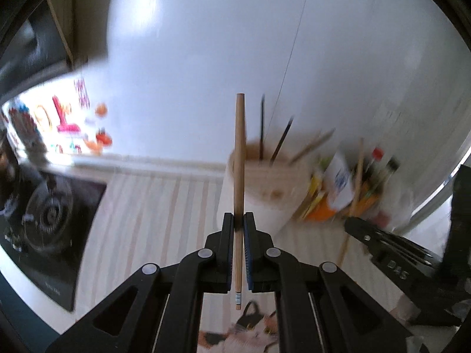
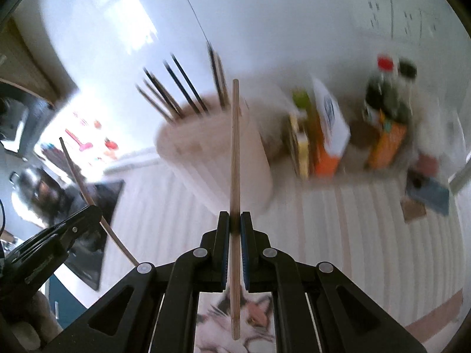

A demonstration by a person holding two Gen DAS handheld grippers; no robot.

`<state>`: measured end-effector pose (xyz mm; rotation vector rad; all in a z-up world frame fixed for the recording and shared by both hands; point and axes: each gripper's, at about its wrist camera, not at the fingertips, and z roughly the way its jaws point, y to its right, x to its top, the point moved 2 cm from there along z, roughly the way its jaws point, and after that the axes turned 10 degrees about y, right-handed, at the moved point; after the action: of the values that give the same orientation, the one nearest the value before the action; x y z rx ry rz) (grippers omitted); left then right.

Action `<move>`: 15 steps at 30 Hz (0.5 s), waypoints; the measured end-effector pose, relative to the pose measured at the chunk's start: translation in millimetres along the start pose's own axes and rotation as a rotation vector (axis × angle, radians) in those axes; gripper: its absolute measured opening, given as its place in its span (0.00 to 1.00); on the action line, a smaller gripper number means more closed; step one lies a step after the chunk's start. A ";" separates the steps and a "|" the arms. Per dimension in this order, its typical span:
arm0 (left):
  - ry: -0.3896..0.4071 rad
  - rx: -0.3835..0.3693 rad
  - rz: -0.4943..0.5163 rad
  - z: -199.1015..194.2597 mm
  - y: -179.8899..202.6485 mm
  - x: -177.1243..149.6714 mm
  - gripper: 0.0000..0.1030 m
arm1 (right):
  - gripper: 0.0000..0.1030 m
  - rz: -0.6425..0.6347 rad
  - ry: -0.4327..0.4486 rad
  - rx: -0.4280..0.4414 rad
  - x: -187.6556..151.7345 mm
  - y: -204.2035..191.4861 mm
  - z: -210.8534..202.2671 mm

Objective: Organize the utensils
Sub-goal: 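Lift both wooden chopsticks and lower them into the cream utensil holder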

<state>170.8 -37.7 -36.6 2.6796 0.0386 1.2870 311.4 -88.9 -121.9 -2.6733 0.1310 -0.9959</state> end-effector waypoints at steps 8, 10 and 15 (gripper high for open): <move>0.171 -0.016 -0.028 -6.9 6.9 80.3 0.04 | 0.07 0.016 0.222 0.070 93.8 -26.8 -25.8; 0.192 -0.023 -0.047 4.0 6.3 95.2 0.04 | 0.07 0.027 0.262 0.074 111.1 -28.8 -23.4; 0.212 -0.009 -0.062 44.2 3.7 121.4 0.04 | 0.07 0.063 0.361 0.062 151.9 -29.5 -2.8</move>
<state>281.1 -35.9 30.6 2.5020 0.1414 1.5409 424.3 -89.1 -16.0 -2.3927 0.2518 -1.4269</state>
